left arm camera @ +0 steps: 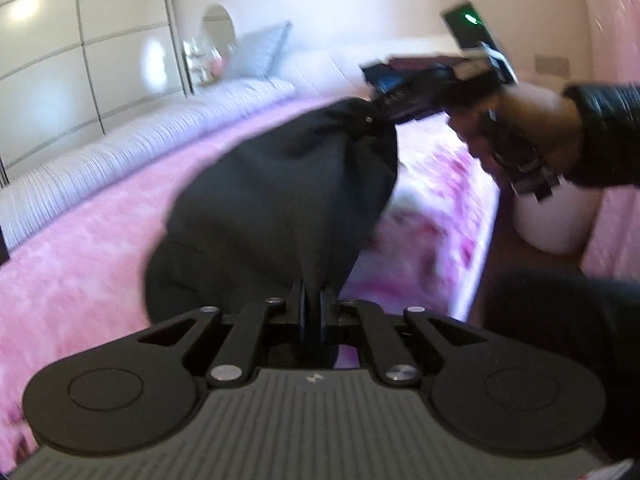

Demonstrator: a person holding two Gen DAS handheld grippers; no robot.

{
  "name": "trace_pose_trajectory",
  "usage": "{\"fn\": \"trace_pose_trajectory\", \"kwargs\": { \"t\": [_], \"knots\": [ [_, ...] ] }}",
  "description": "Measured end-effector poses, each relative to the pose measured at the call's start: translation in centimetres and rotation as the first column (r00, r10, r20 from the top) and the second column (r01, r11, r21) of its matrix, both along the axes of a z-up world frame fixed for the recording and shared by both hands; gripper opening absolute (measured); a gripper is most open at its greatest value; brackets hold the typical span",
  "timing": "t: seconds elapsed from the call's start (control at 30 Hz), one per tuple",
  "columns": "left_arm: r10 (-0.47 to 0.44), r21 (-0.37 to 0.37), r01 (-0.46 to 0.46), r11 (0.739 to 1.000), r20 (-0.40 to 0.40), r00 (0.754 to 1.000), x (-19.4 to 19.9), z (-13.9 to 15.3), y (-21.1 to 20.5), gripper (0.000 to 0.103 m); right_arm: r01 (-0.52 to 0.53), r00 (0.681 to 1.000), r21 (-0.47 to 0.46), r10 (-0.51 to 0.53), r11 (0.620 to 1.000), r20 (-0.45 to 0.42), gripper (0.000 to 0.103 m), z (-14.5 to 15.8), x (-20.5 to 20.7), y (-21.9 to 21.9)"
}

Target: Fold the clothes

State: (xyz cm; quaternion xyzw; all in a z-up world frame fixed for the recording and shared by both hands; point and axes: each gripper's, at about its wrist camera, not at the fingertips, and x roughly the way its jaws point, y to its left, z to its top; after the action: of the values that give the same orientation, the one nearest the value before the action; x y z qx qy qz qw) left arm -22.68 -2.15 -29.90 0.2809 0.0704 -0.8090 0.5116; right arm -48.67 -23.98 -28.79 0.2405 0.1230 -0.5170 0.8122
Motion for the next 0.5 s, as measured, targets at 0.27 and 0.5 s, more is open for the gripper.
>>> {"fn": "trace_pose_trajectory", "kwargs": {
  "t": [0.27,0.5],
  "knots": [
    [0.050,0.025,-0.050,0.998,0.009,0.999,-0.5,0.6,1.2,0.004,-0.020,1.000,0.068,0.019,0.997,0.014,0.014,-2.0,-3.8,3.8],
    [0.002,0.087,-0.001,0.996,-0.013,1.000,0.9,2.3,0.7,0.030,-0.004,0.997,0.062,0.009,0.998,-0.082,0.022,-1.0,-2.5,1.7]
  ]
}}
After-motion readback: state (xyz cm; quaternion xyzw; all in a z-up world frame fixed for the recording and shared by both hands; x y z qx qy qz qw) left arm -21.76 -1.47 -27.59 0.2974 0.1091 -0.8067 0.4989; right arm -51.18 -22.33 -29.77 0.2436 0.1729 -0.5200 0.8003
